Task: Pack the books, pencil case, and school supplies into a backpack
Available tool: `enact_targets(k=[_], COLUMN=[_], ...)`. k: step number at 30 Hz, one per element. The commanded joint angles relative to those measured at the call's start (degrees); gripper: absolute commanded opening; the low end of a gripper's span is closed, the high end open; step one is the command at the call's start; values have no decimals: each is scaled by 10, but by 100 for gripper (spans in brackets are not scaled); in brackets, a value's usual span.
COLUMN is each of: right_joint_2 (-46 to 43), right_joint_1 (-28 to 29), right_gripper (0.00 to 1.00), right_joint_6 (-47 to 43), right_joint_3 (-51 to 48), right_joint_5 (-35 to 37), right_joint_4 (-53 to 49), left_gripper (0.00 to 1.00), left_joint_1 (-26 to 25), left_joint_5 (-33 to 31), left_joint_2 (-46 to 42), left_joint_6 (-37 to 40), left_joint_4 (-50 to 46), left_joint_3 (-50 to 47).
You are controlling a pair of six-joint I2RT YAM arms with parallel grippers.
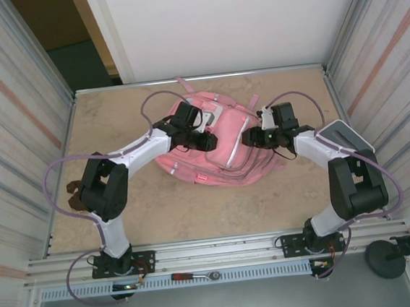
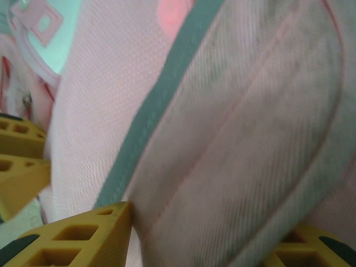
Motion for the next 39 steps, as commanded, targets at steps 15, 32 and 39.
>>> enact_targets(k=[15, 32, 39], right_joint_2=[-27, -186, -77], right_joint_1=[-2, 382, 421], right_gripper=[57, 68, 70], right_joint_6=[-40, 294, 335], right_joint_3=[64, -133, -102], right_joint_5=[166, 529, 546], right_joint_4=[-127, -22, 36], left_gripper=[6, 5, 5], left_joint_1=[5, 6, 6], left_joint_5=[21, 12, 14], left_joint_2=[-28, -41, -42], left_joint_6=[-130, -117, -112], left_joint_4=[114, 112, 113], left_joint_3=[-165, -169, -165])
